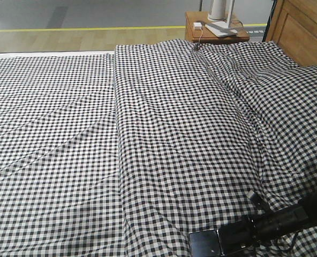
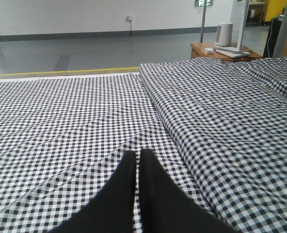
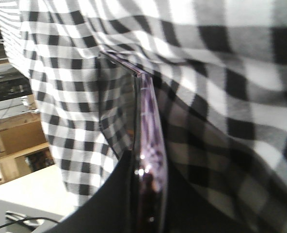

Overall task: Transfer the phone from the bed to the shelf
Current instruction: 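Close the right gripper on the black phone's edge, then lift the phone with the right gripper up off the bed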

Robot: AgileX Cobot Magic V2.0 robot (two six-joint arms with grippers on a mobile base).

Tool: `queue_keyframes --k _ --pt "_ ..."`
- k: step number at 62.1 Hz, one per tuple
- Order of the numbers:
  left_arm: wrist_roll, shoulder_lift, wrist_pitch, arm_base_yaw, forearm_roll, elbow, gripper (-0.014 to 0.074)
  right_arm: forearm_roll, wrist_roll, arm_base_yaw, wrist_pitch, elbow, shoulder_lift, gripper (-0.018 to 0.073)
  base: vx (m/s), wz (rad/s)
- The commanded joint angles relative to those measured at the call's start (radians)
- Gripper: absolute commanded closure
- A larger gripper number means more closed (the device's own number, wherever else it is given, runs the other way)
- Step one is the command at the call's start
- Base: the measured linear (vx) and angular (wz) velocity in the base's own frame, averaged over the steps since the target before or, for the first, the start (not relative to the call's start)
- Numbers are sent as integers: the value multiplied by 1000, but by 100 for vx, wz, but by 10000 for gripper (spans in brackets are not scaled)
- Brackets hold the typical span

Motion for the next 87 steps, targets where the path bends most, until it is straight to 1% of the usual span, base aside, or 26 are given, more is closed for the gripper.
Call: queue_keyframes --k 1,21,35,43,59,74,87 --pt "-4 -6 -73 -4 -9 2 596 14 -18 3 135 -3 -56 569 0 0" --pt "-4 -6 -73 -4 -9 2 596 12 -23 3 232 -1 -90 564 0 0" --pt "-4 -6 -73 -4 -9 2 596 -20 -14 1 236 0 -178 564 0 0" --pt "-4 -6 -73 -4 -9 2 596 -20 -4 -20 236 0 -236 564 0 0" --pt "-4 -6 -73 -4 -9 2 596 -23 49 -73 236 21 -389 564 0 0" --pt "-4 -6 -73 -4 -9 2 596 3 -4 -77 236 145 -597 564 0 0" --pt "-4 -6 -73 -4 -9 2 596 98 -13 -76 236 257 -789 564 0 0"
